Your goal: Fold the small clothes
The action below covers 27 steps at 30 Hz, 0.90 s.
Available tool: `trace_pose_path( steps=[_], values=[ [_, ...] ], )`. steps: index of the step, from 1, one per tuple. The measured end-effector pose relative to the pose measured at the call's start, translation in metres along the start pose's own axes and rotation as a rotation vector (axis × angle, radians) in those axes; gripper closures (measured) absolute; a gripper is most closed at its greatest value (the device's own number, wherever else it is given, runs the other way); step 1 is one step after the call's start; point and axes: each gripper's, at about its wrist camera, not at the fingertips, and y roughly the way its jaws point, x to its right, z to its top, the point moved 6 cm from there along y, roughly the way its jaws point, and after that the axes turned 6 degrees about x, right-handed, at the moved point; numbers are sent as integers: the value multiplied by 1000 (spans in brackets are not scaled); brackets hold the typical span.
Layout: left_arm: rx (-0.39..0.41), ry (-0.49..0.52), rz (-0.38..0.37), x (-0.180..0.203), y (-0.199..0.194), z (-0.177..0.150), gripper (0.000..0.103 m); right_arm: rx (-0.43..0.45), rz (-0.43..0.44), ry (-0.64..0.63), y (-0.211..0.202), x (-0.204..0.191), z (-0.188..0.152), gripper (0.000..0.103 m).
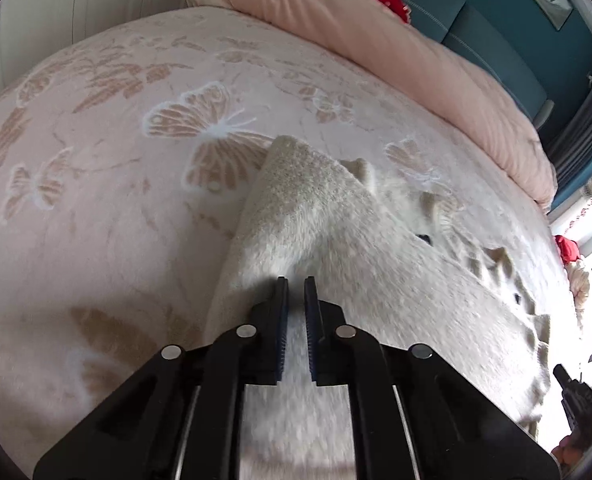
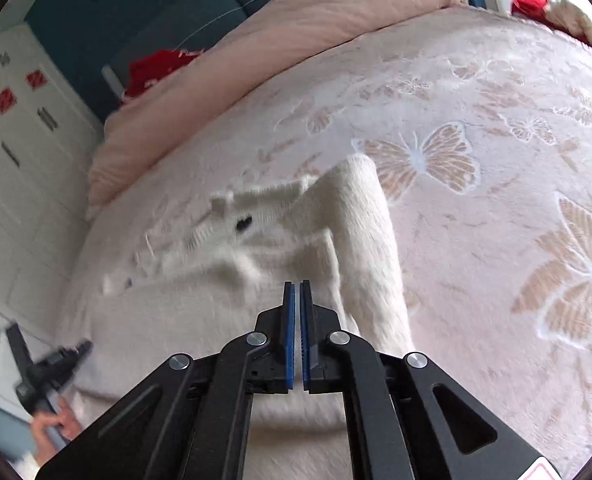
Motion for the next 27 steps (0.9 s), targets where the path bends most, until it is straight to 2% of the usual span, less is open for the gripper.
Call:
trace_pose_path(
  steps=[1,2,3,5,8,12,13,14,16,18,21,22,23,25,26,27],
  values=[
    [4,2,-9,-1,-6,-3,90,-51,-58,-52,9,7,-11,103],
    [6,4,-17,-4,-17,-12,88,-88,-65,-60,15,16,-19,103],
    [4,4,-20,-7,-24,-17,87,-76,-32,-34,12,22,-19,103],
    [-2,13,-23,-14,-42,-32,87,-29,-20,25,-9,21,-8,103],
    [22,42,-10,-16,-63,-40,87,8,3,-14,-16,1,6,100],
    [0,74,10,3,-49,-30,81,-40,22,-47,17,-21,22,100],
    [-16,74,32,4,-41,-28,80,-64,7,-67,27,-27,23,100],
    [-46,75,89,2,-27,-28,80,-100,-24,-95,45,-28,25,100],
    [-55,58,113,-3,-16,-29,78,-123,-83,-109,65,-20,23,103],
    [-40,76,120,-4,-14,-29,78,-66,-78,18,67,3,40,103],
    [-16,137,124,-1,-15,-33,78,-11,-126,115,46,23,47,103],
    [-10,146,115,-1,-17,-34,79,-3,-102,116,35,23,44,103],
    [-6,136,85,-2,-25,-35,79,7,-75,108,18,22,38,98],
    [-2,107,27,-5,-44,-37,77,20,-62,55,-26,26,13,92],
    [3,100,14,-9,-58,-40,73,13,-57,31,-47,31,-5,83],
    [4,96,24,-13,-70,-44,55,0,-59,8,-72,37,-26,76]
  ],
)
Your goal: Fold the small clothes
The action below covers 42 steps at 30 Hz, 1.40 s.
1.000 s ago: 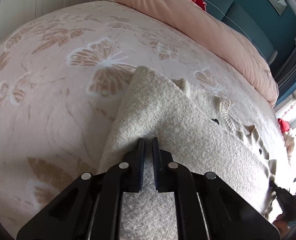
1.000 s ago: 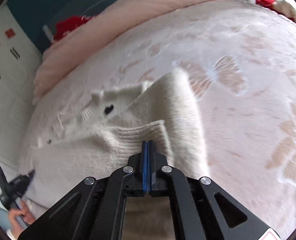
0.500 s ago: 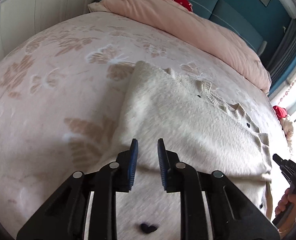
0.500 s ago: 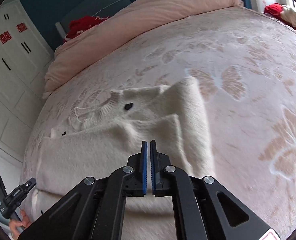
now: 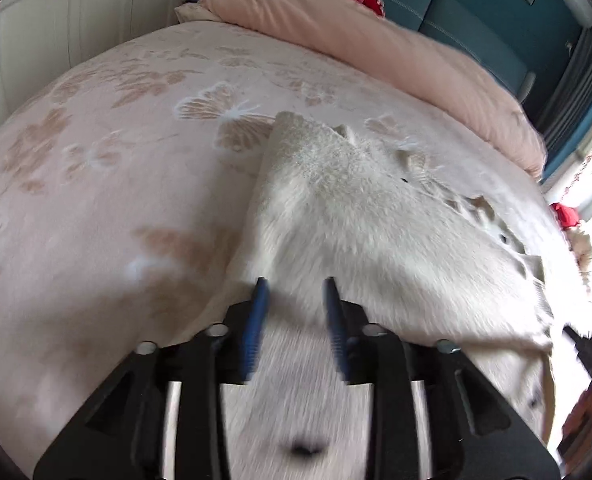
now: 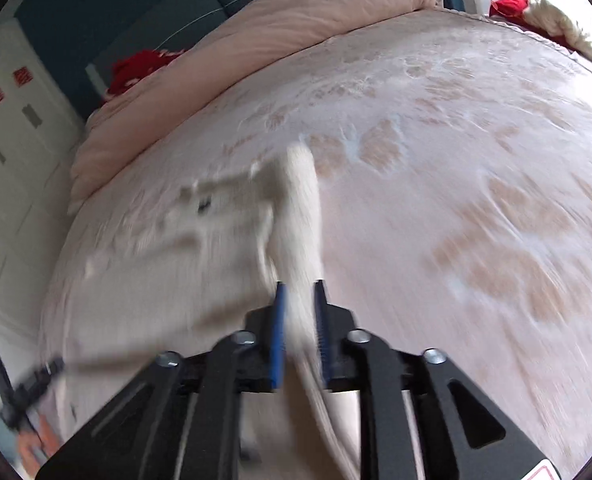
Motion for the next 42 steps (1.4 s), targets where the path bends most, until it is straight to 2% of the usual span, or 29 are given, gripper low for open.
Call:
trace_pose_path(
  steps=[1,2,4,6,8,12,14,18,22,23,24,25,26,27,28,30,34,36,39,42],
  values=[
    [5,-8,14,-7,-15,-6,42,-13,-9,-12,-21,12,-17,61],
    [9,-23,16,-16,-34,-15,39,-36,-14,-20,-45,22,-40,52],
    [-10,-42,-10,-30,-64,-35,31,-79,-43,-41,-81,38,-76,47],
    [-49,-62,-25,-47,-96,-64,28,-127,-65,-55,-114,51,-111,42],
    [-92,-98,-27,-61,-124,-97,24,-171,-30,-9,-141,56,-142,37],
    [-191,-233,-89,-75,-150,-154,20,-236,51,68,-153,49,-186,30],
    [-155,-260,-104,-73,-160,-165,17,-251,71,117,-152,39,-207,25],
    [-150,-284,-142,-54,-159,-174,11,-184,128,160,-143,21,-207,21],
    [-133,-236,-104,-41,-151,-174,11,-141,143,204,-129,13,-198,21],
    [-134,-226,-98,-37,-149,-171,11,-136,152,218,-127,11,-196,28],
    [-133,-219,-99,-34,-148,-169,21,-135,147,223,-126,11,-194,37],
    [-137,-215,-100,-32,-147,-168,42,-145,143,223,-123,10,-192,62],
    [-158,-212,-111,-30,-144,-168,54,-164,145,233,-120,10,-192,93],
    [-183,-222,-104,-30,-141,-169,78,-177,152,252,-118,13,-190,91],
    [-198,-238,-108,-31,-140,-169,88,-171,162,267,-119,16,-187,92],
    [-186,-254,-106,-35,-149,-165,94,-144,160,240,-130,12,-181,92],
    [-146,-200,-91,-38,-185,-155,97,-123,169,114,-165,-1,-177,94],
    [-148,-203,-109,-45,-207,-157,97,-132,174,62,-184,-3,-180,94],
    [-154,-174,-131,-52,-242,-168,97,-170,169,-1,-210,1,-193,94],
    [-200,-105,-137,-54,-281,-197,97,-244,152,-104,-237,6,-221,94]
  ],
)
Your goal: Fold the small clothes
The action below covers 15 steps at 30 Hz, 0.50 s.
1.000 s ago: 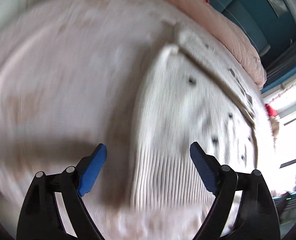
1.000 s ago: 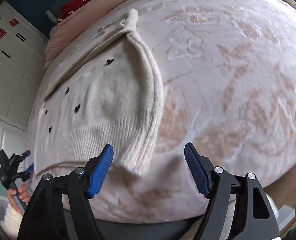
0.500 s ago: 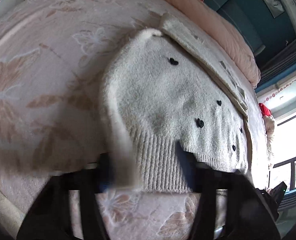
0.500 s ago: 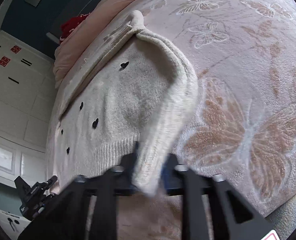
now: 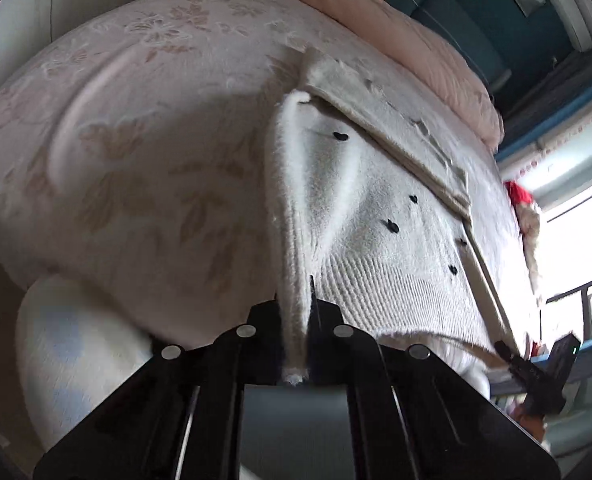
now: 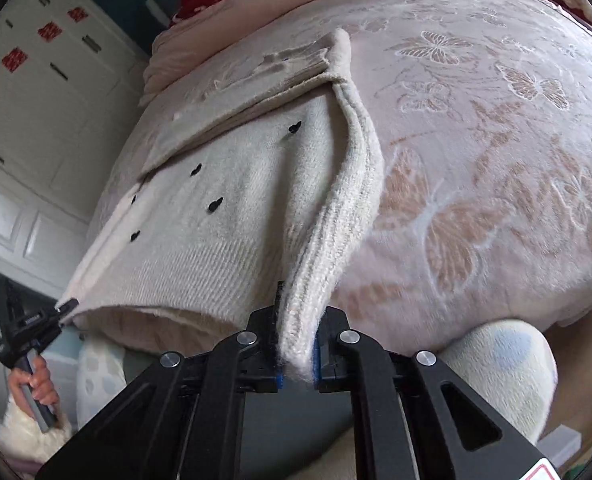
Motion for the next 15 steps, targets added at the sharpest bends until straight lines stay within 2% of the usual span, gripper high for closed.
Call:
trace_pose_path(
  steps=[4,7,9,12,15],
  values=[
    [-99,89,14,1,-29,-63,97,-147,-17,-103,-26,1,-67,94],
    [-138,180,31,3,-56,-107,97,-233,21,-150,-48,-3,-111,94],
    [-162,203,29,6,-74,-130,97,-276,54,-179,-63,-7,-130,94],
    [-153,206,15,10,-94,-133,97,-275,93,-190,-82,-12,-132,94],
    [-67,173,-16,18,-104,-91,97,-163,155,-145,-97,-19,-88,94]
  ],
)
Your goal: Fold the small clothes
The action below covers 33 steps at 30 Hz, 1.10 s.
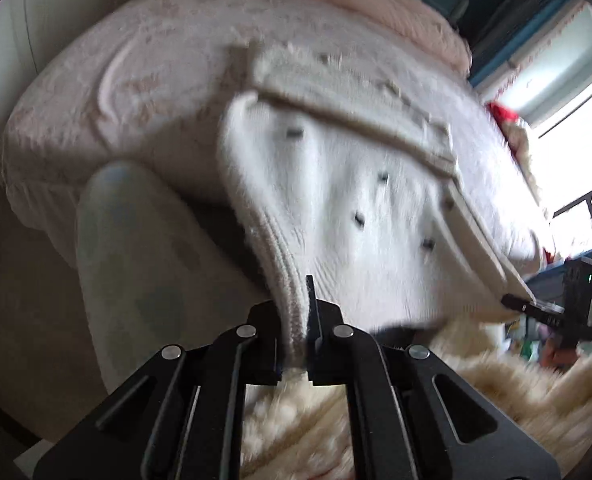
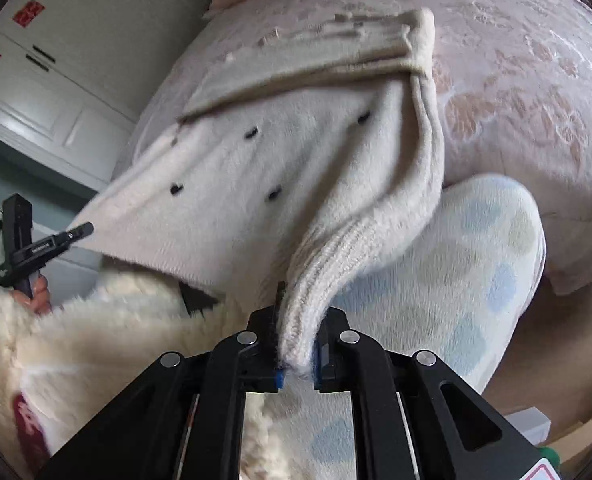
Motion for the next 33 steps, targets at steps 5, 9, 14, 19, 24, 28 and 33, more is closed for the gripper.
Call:
trace_pose_path(
  steps=[5,9,14,19,24,28,33],
  values=[
    [197,16,-33,17,24,126,97,275,50,61,-15,10,127,94],
    [281,31,31,25,93,217,95,394,44,233,38,57,214,86],
    [124,-57,97,-4,196,247,92,442,-138,402,80,108,242,77],
    [265,13,96,-4,160,232,25,479,-228,222,73,88,227,41],
    [263,84,170,-20,171,240,19,405,-321,107,103,91,236,35],
    [173,31,110,-27,207,245,19,345,-326,162,132,106,244,34],
    [108,22,77,-22,240,245,52,348,-265,281,145,119,248,40]
  ],
)
